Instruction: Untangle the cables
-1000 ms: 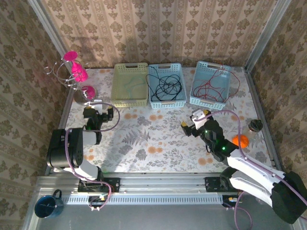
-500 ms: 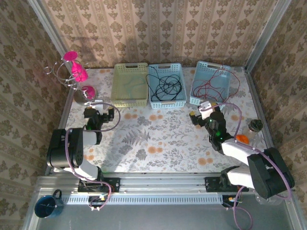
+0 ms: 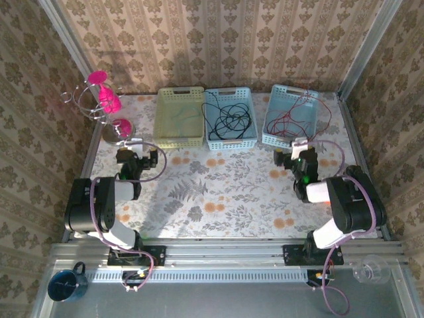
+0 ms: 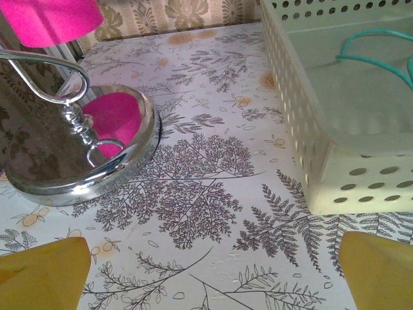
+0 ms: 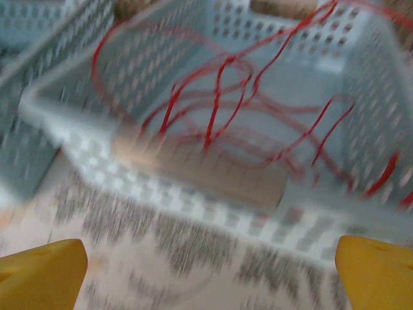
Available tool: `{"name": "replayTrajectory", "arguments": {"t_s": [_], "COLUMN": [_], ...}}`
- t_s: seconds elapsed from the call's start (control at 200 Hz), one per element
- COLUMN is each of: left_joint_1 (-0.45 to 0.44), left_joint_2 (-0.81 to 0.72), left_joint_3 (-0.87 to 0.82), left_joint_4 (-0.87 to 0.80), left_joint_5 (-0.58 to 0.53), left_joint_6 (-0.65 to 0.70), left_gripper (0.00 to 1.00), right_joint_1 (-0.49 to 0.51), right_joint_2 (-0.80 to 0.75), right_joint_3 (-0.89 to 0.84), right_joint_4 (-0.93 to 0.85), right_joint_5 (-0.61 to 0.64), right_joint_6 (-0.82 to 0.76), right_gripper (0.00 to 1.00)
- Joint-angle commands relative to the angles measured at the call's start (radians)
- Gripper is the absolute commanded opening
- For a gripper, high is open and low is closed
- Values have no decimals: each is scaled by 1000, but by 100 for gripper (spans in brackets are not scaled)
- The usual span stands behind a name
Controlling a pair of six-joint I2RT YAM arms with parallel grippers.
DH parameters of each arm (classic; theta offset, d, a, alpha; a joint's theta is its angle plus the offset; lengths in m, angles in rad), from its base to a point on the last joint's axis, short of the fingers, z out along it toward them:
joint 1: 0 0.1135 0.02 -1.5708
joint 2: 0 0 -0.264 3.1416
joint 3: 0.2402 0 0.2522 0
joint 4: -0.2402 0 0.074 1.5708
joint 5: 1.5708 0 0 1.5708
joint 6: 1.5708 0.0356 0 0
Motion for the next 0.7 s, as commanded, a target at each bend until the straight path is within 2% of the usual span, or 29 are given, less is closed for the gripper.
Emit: {"name": "replayTrajectory", "arguments": {"t_s": [0.0,0.695], "left_joint_1": [-8,-8], "left_joint_2": [-5,-5], "left_joint_3": [0,0], "left_joint_4": [10,10], "left_joint_5": [-4,-4], "left_joint_6": [-4,-7], "left_gripper": [100,100], "right_joint_1": [-26,-20], "right_joint_2": [-21,-21], "right_joint_3": [24,25], "right_joint_4": [-79,-83], "right_joint_5": [-29,-21], "right_joint_6": [65,61], "right_gripper": [100,100]}}
